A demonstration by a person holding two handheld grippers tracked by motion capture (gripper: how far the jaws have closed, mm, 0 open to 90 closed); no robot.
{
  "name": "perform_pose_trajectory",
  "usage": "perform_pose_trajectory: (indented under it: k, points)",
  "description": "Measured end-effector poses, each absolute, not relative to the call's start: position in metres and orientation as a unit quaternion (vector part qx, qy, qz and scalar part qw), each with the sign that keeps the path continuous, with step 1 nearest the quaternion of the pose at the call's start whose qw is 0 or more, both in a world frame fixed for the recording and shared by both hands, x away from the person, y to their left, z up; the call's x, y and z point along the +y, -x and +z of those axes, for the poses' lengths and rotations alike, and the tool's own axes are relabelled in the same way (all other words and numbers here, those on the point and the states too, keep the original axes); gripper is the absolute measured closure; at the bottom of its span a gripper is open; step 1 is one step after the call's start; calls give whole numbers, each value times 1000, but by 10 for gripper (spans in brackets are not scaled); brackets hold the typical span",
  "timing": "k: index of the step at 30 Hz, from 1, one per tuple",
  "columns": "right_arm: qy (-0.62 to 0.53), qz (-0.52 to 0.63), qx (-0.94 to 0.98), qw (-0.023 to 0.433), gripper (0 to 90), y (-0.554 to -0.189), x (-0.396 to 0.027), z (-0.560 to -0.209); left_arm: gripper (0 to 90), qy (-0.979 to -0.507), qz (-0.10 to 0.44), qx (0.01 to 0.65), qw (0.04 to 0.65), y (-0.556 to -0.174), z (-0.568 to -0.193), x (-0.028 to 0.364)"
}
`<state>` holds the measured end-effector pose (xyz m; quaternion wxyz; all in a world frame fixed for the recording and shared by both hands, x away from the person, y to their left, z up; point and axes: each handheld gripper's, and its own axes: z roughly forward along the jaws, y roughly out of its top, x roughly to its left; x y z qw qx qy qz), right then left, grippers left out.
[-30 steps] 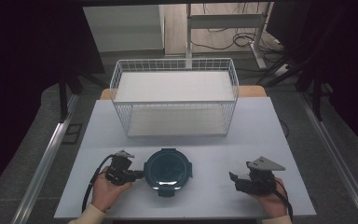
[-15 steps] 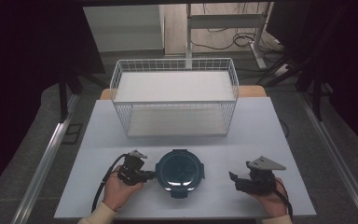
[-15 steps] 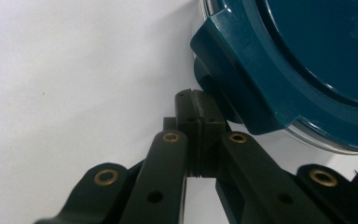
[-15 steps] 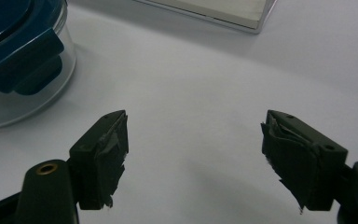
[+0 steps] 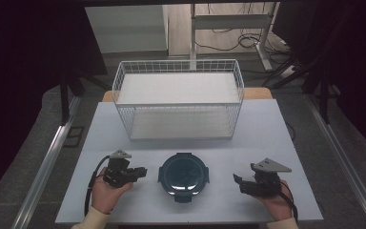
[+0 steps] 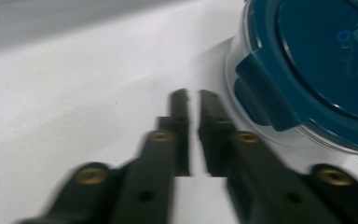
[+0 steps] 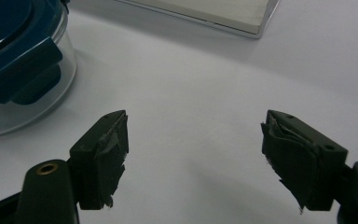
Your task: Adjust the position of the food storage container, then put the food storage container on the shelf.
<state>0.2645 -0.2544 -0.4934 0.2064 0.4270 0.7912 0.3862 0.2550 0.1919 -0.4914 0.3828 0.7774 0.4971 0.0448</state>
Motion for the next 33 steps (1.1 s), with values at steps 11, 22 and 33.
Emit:
perform_pose_trajectory:
  k: [11,22,33]
  points:
    - [-427,387,789,211,226,-259,-258,-492,318,-775,51,500,383,-249,-490,193]
    - [-434,445,767,161,198,-247,-249,-470,197,-753,34,517,406,-239,-481,191]
    - [-428,470,766,94,178,-274,-219,-453,192,-733,34,521,437,-249,-472,186]
